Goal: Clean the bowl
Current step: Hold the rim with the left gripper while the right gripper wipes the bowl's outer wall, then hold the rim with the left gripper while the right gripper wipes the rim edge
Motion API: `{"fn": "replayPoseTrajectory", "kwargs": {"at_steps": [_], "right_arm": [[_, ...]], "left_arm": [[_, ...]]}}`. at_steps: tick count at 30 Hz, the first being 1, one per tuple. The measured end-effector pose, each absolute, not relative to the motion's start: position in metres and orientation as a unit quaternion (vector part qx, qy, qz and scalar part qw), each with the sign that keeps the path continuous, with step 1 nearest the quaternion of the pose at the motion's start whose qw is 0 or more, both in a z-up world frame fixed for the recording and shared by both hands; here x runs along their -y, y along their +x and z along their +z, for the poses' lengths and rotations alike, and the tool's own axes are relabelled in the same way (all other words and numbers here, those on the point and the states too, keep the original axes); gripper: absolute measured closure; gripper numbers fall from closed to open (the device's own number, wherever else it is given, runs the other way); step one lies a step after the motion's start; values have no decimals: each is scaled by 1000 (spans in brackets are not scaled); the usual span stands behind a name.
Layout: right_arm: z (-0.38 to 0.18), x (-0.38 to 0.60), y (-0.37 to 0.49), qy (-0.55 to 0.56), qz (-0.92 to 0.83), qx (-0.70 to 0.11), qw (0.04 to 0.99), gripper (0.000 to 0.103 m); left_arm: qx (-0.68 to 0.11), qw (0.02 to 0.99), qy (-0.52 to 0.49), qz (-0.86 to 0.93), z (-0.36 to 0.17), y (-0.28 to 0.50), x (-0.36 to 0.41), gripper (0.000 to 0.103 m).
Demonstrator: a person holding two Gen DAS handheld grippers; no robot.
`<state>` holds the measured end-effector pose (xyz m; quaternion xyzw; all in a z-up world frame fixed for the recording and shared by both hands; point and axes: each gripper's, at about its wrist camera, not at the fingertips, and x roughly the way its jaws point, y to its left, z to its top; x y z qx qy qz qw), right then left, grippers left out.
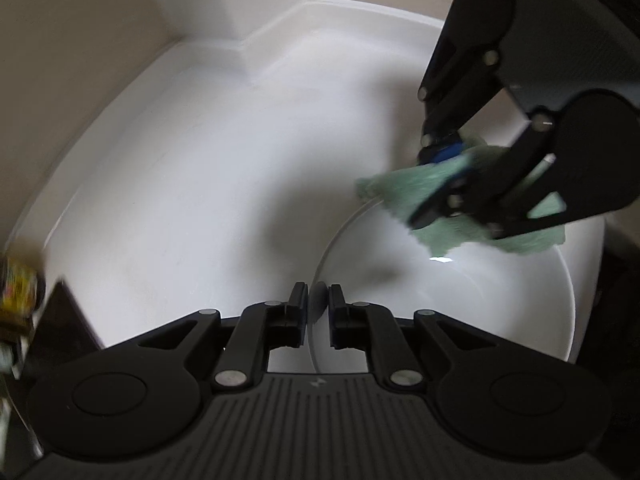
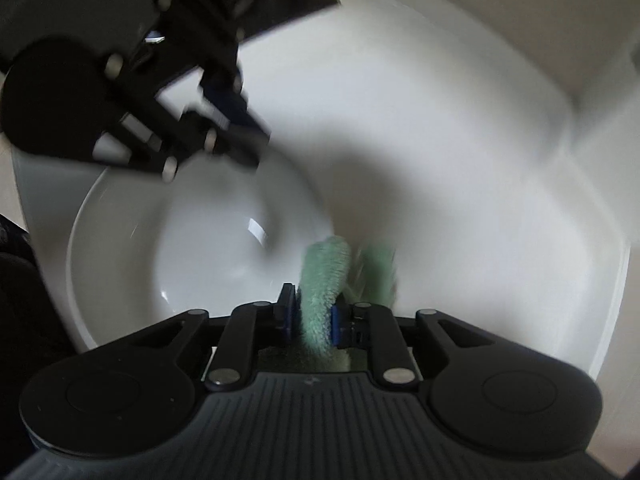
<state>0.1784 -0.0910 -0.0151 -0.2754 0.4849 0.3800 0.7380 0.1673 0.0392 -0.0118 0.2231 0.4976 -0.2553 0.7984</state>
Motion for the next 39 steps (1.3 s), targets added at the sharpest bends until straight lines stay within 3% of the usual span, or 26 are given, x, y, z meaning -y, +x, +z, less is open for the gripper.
{"fn": "replayPoseTrajectory", "kwargs": {"at_steps": [7, 13, 20, 24, 29, 33, 39], "right_arm": [[-17, 125, 175, -149, 325, -533, 767, 93], [-11, 134, 162, -171, 361, -520, 755, 92], [-15, 95, 190, -272, 420, -468, 728, 92], [-15, 87, 215, -222, 415, -466, 749, 93], [-20, 109, 198, -130, 328, -530, 772, 91], [-20, 117, 177, -106, 301, -542, 777, 86], [-28, 118, 182, -110, 293, -534, 785, 87]], "left_arm": [[-512, 822, 115, -221, -12, 154, -58, 94], [-522, 783, 191, -278, -9, 168, -37, 91], [-541, 804, 162, -187, -9, 162, -53, 95], [-532, 827, 105, -146, -9, 146, -71, 96], [-519, 836, 113, -140, -9, 137, -66, 95], [-515, 838, 114, -144, -10, 136, -62, 94], [-505, 839, 149, -139, -15, 134, -55, 93]]}}
